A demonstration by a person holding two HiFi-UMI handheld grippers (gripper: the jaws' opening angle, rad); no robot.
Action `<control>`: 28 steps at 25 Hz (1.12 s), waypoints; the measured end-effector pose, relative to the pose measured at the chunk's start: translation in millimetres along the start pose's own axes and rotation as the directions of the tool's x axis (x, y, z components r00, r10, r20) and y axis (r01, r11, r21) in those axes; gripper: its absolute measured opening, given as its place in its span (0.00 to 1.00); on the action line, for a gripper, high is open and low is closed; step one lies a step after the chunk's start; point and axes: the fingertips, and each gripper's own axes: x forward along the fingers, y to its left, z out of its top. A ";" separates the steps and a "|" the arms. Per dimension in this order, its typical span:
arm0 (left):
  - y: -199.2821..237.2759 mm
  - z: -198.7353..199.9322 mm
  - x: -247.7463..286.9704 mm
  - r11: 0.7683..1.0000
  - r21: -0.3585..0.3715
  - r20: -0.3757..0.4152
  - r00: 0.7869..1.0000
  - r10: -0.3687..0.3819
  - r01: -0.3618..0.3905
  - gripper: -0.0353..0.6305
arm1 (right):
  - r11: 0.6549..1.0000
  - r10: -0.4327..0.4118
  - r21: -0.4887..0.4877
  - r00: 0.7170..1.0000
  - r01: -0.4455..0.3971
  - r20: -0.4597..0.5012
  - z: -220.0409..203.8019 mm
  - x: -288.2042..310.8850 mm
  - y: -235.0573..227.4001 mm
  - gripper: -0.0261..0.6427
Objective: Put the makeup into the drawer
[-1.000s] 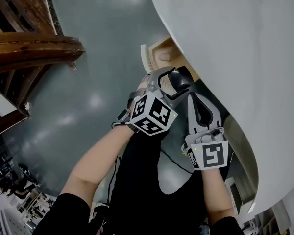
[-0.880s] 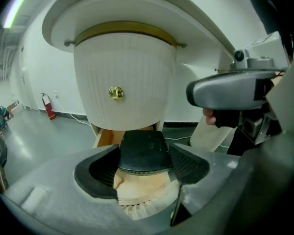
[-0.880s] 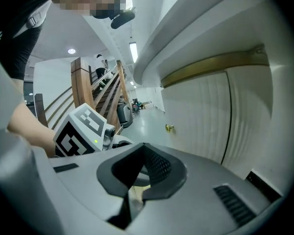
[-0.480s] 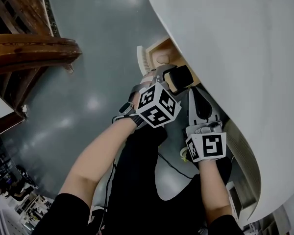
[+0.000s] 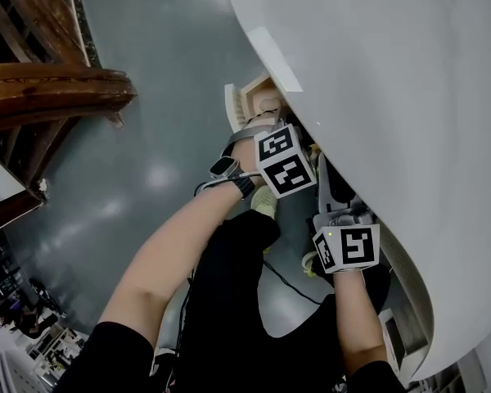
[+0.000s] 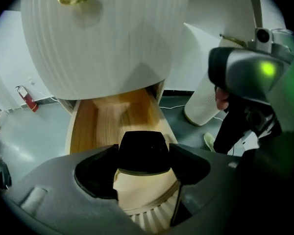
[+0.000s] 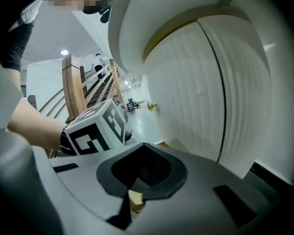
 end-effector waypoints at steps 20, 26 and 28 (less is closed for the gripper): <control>2.8 11.1 -20.1 0.999 -0.037 0.042 0.999 0.024 -0.023 0.54 | 1.000 0.008 0.015 0.999 -0.007 -0.042 12.0 -11.2 -4.3 0.06; -16.8 10.7 -72.2 0.996 -0.078 0.089 0.995 0.043 -0.036 0.38 | 1.000 0.020 0.026 0.997 -0.018 -0.079 32.4 -36.5 30.9 0.06; -22.8 13.0 -95.3 0.994 -0.103 0.108 0.993 0.054 -0.043 0.33 | 0.999 0.023 0.029 0.996 -0.020 -0.091 45.2 -47.8 43.5 0.06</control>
